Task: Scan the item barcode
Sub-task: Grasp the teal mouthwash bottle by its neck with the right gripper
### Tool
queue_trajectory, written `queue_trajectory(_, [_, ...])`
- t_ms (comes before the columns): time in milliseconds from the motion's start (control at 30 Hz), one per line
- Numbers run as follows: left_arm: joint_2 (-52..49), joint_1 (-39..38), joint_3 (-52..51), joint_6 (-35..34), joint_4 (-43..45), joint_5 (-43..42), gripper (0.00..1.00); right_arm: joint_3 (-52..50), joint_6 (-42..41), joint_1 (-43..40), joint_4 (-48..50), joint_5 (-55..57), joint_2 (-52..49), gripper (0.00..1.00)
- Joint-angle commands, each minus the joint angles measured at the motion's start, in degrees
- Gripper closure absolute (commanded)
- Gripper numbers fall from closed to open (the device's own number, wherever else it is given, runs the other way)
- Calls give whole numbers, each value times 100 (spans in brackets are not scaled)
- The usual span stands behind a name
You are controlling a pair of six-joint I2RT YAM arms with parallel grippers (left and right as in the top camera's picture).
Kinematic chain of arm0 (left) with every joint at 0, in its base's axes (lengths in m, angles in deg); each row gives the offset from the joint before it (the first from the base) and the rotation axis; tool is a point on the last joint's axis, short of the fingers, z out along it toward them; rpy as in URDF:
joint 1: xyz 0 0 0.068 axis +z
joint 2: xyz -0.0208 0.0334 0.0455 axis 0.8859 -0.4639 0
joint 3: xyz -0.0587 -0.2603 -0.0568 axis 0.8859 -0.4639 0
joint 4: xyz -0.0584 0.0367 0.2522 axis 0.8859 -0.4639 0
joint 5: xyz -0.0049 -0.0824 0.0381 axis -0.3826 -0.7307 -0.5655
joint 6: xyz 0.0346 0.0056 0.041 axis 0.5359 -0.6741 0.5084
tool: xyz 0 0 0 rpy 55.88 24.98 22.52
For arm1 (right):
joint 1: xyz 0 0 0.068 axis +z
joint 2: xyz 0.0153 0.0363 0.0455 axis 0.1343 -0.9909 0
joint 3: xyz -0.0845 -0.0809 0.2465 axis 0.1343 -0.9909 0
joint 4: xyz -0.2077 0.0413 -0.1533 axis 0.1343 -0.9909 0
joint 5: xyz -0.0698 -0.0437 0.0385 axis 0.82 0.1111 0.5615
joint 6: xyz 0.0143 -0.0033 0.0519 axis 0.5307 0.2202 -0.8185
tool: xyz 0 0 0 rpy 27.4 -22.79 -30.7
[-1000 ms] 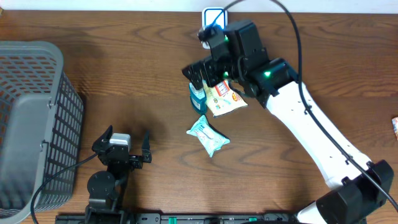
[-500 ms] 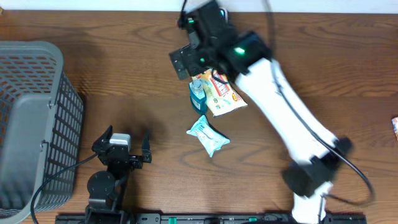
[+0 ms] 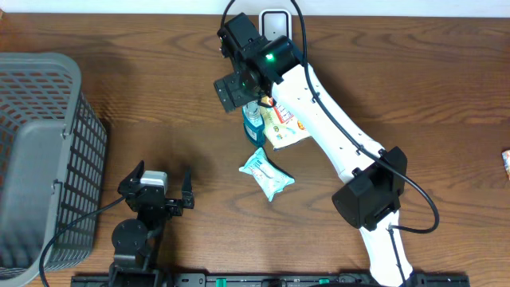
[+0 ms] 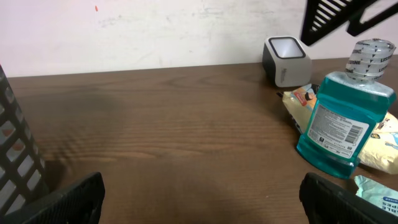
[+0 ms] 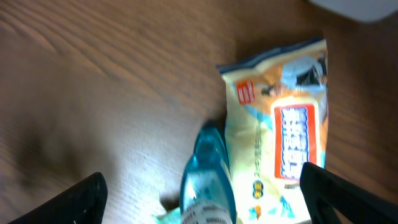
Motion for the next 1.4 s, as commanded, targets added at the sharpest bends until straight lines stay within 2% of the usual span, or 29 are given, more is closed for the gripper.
queue_trajectory(0, [20,15,-90,-9,-190,-79,0,120,-76,31,-201,4,-103,6])
queue_trajectory(233, [20,15,-90,-9,-190,-79,0,118,-76,87,-485,4,-269,12])
queue_trajectory(800, [20,15,-90,-9,-190,-79,0,15,-79,175,-752,352,-282,12])
queue_trajectory(1133, [20,15,-90,-9,-190,-79,0,-846,-83,160,-234,350,-282,13])
queue_trajectory(1267, [20,15,-90,-9,-190,-79,0,-1158,-83,160,20,354,-282,22])
queue_trajectory(1367, [20,15,-90,-9,-190,-79,0,-1176,-83,162,79,354,-282,37])
